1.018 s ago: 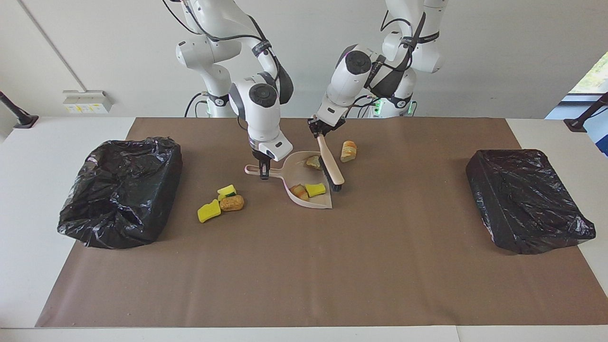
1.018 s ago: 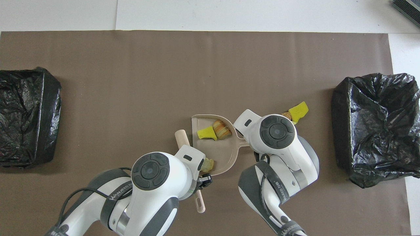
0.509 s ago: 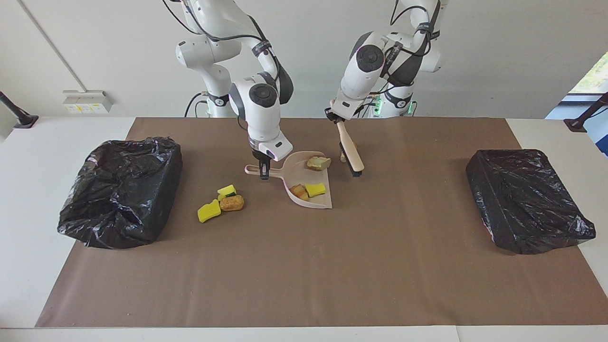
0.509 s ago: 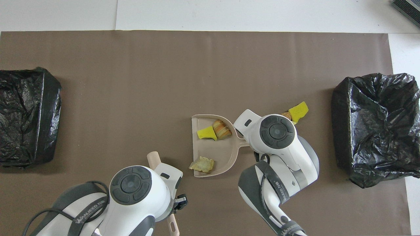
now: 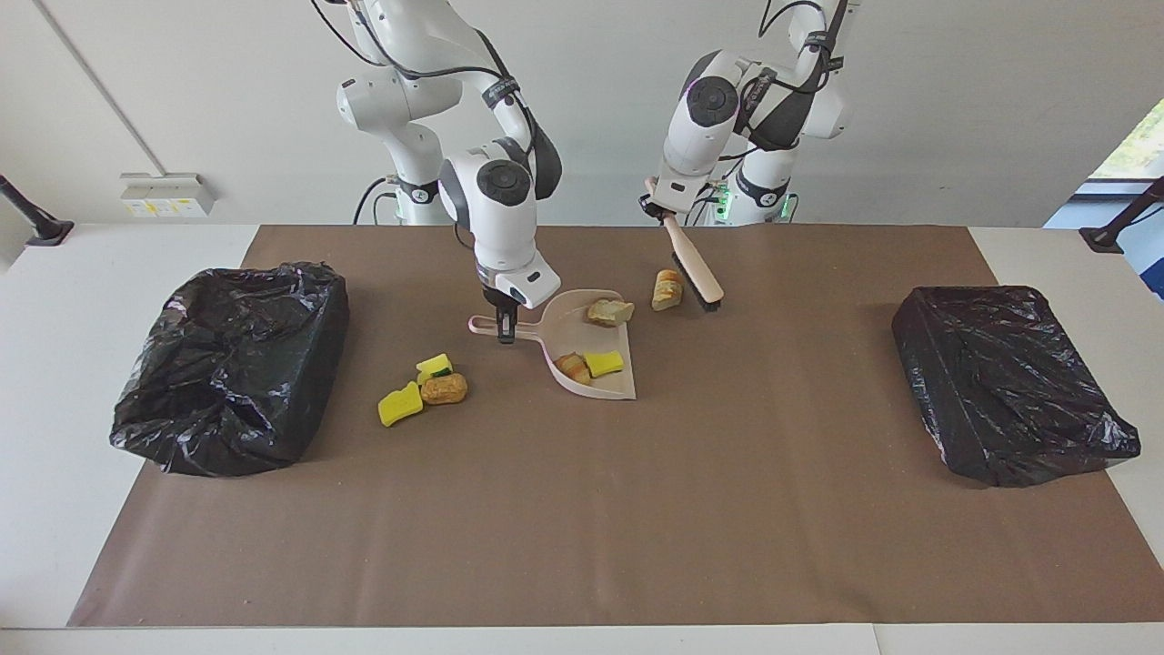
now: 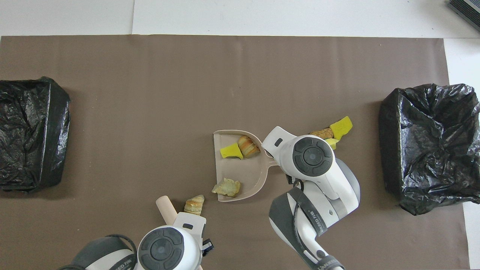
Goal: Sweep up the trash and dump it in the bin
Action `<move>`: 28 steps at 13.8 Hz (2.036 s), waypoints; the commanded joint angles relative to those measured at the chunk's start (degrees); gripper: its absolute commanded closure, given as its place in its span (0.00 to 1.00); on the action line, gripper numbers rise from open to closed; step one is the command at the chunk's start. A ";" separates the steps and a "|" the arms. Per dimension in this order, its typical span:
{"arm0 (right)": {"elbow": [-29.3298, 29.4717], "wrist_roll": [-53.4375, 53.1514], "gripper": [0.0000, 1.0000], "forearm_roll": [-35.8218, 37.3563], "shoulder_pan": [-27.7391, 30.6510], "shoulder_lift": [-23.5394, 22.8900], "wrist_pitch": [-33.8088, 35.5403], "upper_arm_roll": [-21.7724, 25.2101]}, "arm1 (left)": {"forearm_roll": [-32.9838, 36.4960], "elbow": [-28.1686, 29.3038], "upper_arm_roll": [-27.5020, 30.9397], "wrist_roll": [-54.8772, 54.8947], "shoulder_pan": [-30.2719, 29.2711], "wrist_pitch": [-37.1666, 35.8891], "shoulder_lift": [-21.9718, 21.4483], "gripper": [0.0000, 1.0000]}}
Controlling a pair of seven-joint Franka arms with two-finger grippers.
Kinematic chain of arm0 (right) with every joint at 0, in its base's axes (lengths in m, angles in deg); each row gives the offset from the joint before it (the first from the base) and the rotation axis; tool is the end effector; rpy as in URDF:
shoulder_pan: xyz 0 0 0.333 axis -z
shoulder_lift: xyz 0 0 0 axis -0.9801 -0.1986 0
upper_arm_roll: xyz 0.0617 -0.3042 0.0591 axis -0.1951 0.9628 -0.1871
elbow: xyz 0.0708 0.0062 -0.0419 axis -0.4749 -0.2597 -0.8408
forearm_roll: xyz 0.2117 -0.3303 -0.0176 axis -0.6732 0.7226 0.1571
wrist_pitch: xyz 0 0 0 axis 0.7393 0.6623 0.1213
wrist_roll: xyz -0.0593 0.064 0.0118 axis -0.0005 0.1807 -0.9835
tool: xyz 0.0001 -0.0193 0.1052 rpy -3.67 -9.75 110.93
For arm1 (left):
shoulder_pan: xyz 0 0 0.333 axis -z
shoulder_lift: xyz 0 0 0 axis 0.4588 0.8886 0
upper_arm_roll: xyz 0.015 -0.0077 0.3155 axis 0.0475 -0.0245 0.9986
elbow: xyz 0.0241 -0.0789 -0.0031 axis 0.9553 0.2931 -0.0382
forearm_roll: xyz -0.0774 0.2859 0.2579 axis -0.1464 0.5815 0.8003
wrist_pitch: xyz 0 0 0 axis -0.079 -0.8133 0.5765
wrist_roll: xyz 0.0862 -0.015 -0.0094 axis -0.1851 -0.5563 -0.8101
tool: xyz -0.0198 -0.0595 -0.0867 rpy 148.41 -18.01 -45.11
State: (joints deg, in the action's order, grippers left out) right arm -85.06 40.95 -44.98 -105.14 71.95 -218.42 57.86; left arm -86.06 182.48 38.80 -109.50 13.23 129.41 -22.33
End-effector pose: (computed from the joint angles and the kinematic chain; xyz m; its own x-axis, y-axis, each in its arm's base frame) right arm 0.4973 0.2566 0.3496 -0.0731 0.9947 -0.0723 0.9963 0.0761 0.0410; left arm 0.2562 -0.3058 0.3857 0.8425 0.4674 -0.2679 0.4396 -0.8839 -0.1598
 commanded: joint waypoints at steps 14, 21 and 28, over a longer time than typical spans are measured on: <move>-1.16 2.64 1.00 1.84 0.94 0.23 -1.19 -0.23 | -2.24 -14.00 0.29 5.83 -1.34 18.32 16.01 1.00; -1.16 2.64 1.00 1.84 1.02 0.23 -1.19 -0.23 | 0.48 -16.37 0.11 17.07 -7.29 3.66 11.37 1.00; -1.16 2.55 1.00 1.75 1.03 0.14 -1.19 -0.23 | 0.39 -5.32 -0.24 26.32 -6.55 4.06 7.83 1.00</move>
State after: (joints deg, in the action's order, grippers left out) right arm -85.22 41.67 -44.39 -105.03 71.90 -218.49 57.90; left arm -86.31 173.04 38.79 -83.07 3.77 129.53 -13.20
